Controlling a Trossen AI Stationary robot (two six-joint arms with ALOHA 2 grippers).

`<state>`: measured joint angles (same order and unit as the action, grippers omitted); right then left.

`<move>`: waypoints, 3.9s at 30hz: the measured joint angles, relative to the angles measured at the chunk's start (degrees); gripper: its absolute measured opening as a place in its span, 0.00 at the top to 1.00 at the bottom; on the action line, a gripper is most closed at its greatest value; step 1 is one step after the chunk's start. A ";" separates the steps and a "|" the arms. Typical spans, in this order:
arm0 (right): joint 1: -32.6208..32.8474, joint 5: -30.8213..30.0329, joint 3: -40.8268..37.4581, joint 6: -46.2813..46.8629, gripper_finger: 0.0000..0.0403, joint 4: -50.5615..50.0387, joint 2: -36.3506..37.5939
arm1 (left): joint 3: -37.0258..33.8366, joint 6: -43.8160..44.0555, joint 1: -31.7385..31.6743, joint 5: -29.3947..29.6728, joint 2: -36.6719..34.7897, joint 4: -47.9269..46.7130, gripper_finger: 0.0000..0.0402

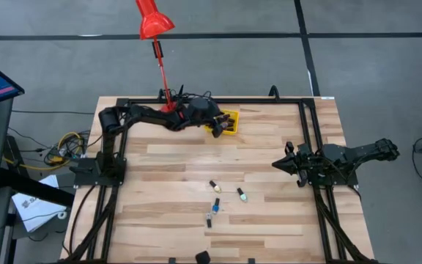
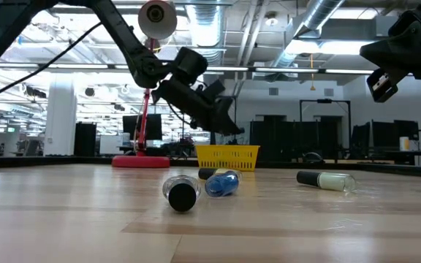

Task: Pick & Place Nail Polish
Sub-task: Put the left transparent nail polish bottle into the yellow bin, then put the light yellow nail polish bottle into the yellow bin

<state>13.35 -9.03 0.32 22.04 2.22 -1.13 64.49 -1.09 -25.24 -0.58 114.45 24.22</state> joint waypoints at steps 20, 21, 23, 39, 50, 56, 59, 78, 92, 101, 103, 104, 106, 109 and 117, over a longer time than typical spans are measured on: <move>0.00 0.01 0.00 -0.02 1.00 0.00 0.00 | 0.11 -3.01 1.37 7.34 -1.67 -11.56 0.71; -0.01 0.00 0.01 0.00 1.00 0.00 0.01 | 0.11 -3.00 1.19 7.38 -1.67 -11.45 0.71; 0.01 0.01 0.00 0.00 1.00 0.00 0.00 | 0.13 -2.97 0.91 7.52 -1.67 -11.93 0.71; 0.01 0.01 0.01 0.00 1.00 0.00 0.01 | 0.11 -2.94 0.46 7.46 -1.67 -16.35 0.71; 0.01 0.01 0.00 -0.02 1.00 0.00 0.00 | 0.09 -2.95 0.46 7.30 -1.67 -16.30 0.60; -0.01 0.01 0.00 -0.02 1.00 0.00 0.00 | -0.01 -2.95 0.46 6.56 -2.34 -16.58 0.51; 0.01 0.01 0.01 -0.02 1.00 0.00 0.00 | -0.02 -3.09 0.63 4.73 -5.71 -16.85 0.47; 0.00 0.01 0.02 -0.02 1.00 -0.01 0.00 | -4.07 -22.65 10.49 -32.12 -20.48 -23.46 0.45; 0.01 0.01 0.02 -0.01 1.00 0.00 0.02 | -8.04 -26.03 22.44 -35.33 -7.67 -16.49 0.48; 0.01 0.01 0.00 -0.01 1.00 -0.02 0.00 | -8.00 -26.11 23.50 -34.88 -2.38 -9.77 0.48; -0.01 0.01 0.01 -0.01 1.00 -0.01 0.02 | -8.00 -26.10 23.48 -34.22 -2.14 -8.52 0.48; 0.01 0.01 0.01 -0.01 1.00 -0.01 0.01 | -8.00 -26.11 23.48 -34.09 -2.13 -8.23 0.48; 0.01 0.01 0.02 0.00 1.00 -0.02 0.01 | -8.00 -26.11 23.48 -33.74 -2.13 -8.16 0.48; 0.01 0.01 0.02 0.00 1.00 0.00 0.00 | -8.00 -26.88 23.48 -33.45 -2.12 -8.07 0.48; 0.01 0.01 0.02 -0.01 1.00 -0.02 0.01 | -8.00 -28.72 23.47 -33.25 1.98 -6.16 0.48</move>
<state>13.37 -9.02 0.34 22.03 2.20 -1.12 56.49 -29.81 -1.77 -33.83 116.43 18.07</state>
